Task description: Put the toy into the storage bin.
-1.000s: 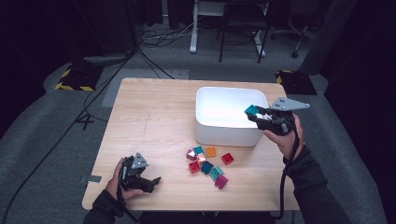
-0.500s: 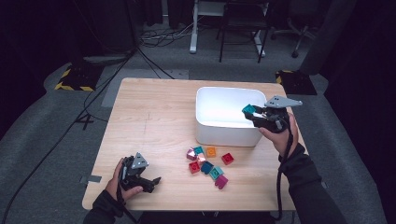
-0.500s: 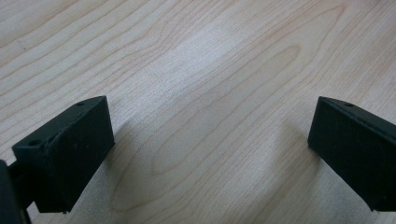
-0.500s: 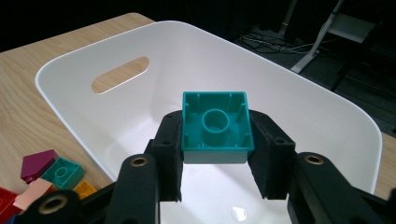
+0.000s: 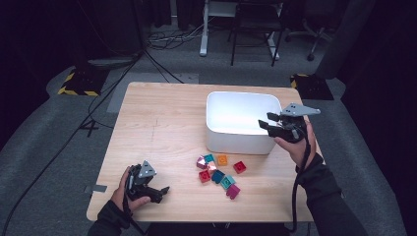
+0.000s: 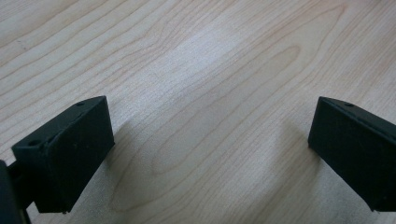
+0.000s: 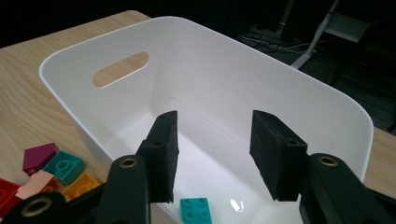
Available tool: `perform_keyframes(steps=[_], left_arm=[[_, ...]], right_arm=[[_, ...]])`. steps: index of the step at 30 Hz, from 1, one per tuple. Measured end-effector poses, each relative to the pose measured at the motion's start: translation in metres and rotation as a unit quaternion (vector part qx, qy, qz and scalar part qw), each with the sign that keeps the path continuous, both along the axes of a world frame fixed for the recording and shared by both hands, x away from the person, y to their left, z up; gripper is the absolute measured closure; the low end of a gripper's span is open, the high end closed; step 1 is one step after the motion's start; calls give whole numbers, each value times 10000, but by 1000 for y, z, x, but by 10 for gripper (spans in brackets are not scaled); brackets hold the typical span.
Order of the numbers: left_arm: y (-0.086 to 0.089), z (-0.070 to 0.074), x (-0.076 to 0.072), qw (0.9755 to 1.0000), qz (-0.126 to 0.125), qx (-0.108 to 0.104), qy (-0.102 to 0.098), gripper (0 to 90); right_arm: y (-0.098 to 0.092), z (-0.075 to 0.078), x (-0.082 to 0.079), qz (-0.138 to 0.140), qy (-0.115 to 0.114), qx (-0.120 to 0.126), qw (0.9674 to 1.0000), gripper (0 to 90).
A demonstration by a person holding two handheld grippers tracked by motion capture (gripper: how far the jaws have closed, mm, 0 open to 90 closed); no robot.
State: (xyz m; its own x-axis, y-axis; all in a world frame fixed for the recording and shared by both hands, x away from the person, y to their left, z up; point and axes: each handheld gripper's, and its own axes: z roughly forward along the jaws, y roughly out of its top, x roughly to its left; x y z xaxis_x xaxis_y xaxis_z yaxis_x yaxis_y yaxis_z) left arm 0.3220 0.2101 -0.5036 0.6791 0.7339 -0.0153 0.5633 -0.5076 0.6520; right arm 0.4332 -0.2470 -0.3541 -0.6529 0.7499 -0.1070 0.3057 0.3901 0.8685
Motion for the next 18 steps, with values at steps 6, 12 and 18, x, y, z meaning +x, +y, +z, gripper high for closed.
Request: perform_keyframes(steps=[6,12,18], left_arm=[[0,0,0,10000,-6,-16,14,4],[0,0,0,10000,-12,-10,10,4],[0,0,0,10000,-1,-7,7,4]], right_arm=[[-8,9,-18,99,-137,92,9998,495],[-16,13,-42,334,-279,85,9990,475],[-19,13,-60,511,-427,68,9978,460]])
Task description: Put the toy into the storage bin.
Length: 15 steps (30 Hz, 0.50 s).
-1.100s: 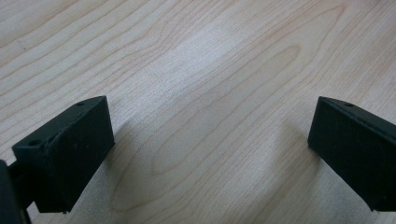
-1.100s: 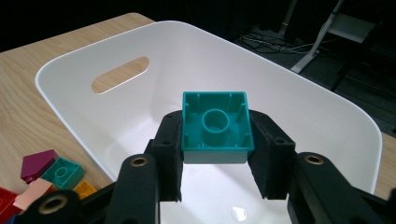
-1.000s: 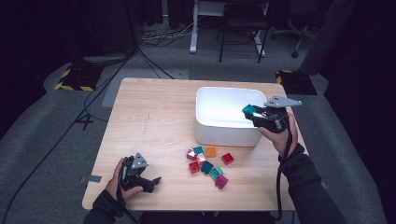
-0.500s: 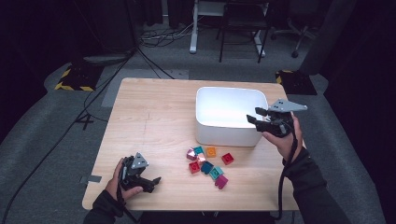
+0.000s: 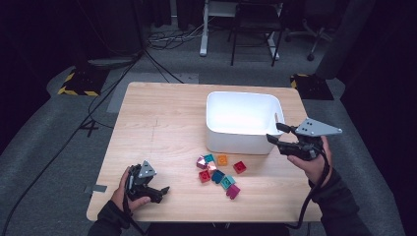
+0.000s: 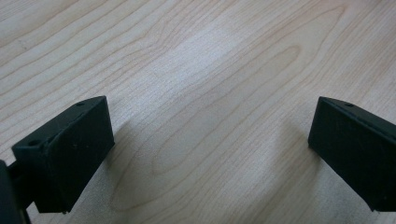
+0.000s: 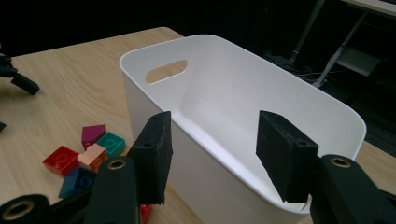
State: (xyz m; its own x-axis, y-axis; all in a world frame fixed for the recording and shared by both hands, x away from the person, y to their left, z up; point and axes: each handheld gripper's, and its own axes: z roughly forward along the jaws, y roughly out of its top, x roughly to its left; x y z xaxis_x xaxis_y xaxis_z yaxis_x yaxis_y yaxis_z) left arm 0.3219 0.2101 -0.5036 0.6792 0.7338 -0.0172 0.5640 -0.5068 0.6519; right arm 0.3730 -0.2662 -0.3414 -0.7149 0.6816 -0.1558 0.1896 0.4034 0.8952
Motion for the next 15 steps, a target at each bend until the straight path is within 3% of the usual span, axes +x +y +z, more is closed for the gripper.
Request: perform_keyframes(steps=[7,15], left_arm=[[-1,-1,-1,10000,19,-45,68,4],[-1,-1,-1,10000,15,-46,67,4]], right_arm=[[2,-16,-17,215,35,-3,9998,444],[10,-40,-22,371,225,-113,9990,434]])
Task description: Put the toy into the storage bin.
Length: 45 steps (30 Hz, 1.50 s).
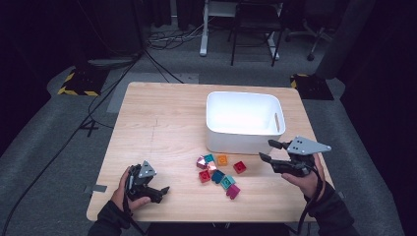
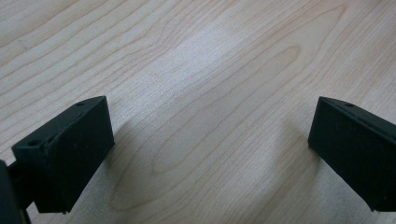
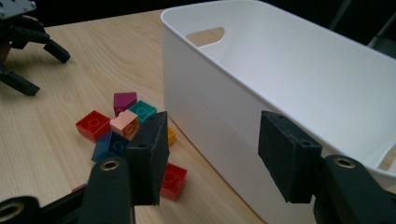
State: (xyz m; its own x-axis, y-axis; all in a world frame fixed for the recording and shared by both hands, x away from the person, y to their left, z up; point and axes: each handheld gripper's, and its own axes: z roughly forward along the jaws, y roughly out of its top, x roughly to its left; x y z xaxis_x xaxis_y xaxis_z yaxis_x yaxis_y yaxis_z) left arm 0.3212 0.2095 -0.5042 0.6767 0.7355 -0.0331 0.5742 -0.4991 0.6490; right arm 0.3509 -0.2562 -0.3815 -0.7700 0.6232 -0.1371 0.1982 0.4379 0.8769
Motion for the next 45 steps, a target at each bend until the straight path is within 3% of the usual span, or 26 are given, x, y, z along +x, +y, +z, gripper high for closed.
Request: perform_keyframes(steps=[9,13,14,22,27,32,45], left_arm=[[0,0,0,10000,-1,0,-1,4],[0,0,0,10000,-1,0,-1,4],[0,0,0,10000,-3,0,-3,4],[0,0,0,10000,2,2,-2,4],[0,0,0,10000,3,0,-3,5],[0,0,0,10000,3,-1,-4,5],[0,0,0,10000,-2,-4,-7,4]], right_arm=[[22,-43,4,185,321,-288,9989,418],[28,-56,6,196,439,-413,9980,411],[31,-62,8,208,457,-530,9973,406],[41,-85,13,245,668,-584,9958,378],[44,-95,17,236,811,-538,9950,367],[50,-109,22,278,943,-664,9929,354],[62,-119,32,107,1142,-622,9915,367]])
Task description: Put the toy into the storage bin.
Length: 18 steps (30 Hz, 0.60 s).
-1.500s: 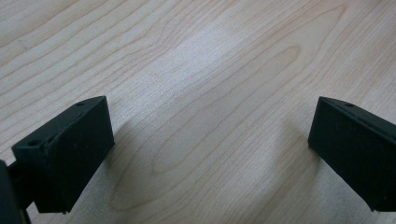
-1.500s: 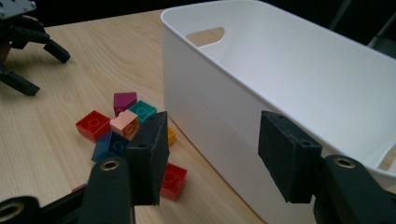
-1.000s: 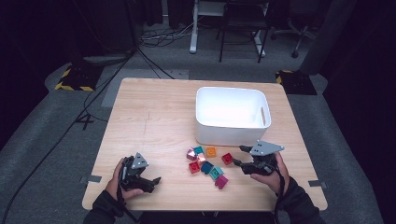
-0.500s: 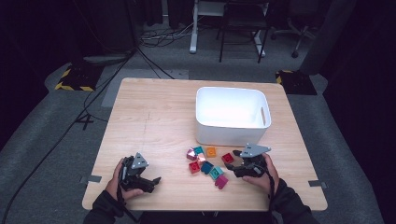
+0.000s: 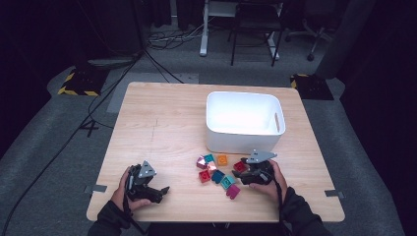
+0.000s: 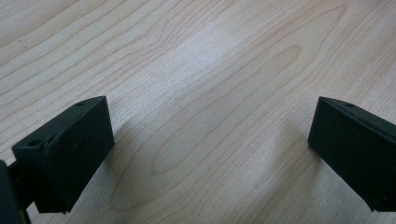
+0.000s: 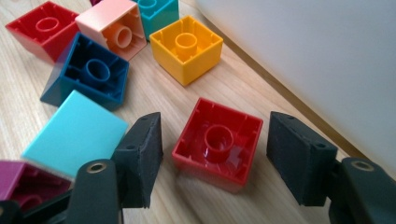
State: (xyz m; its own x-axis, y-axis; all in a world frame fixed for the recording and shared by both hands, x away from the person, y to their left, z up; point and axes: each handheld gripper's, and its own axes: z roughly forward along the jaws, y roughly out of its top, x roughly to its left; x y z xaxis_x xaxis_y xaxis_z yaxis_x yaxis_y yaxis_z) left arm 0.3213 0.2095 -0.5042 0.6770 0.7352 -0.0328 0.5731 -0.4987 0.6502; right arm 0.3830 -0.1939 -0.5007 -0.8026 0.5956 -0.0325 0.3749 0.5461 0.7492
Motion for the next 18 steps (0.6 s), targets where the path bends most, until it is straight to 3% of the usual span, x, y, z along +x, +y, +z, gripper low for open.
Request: perform_keyframes(steps=[3,7,18], left_arm=[[0,0,0,10000,-5,-4,-2,4],[0,0,0,10000,-5,17,-25,4],[0,0,0,10000,-5,17,-29,4]], right_arm=[[0,0,2,-14,39,19,10000,392],[-1,0,3,-36,83,100,9999,499],[-13,2,-3,-36,37,77,10000,526]])
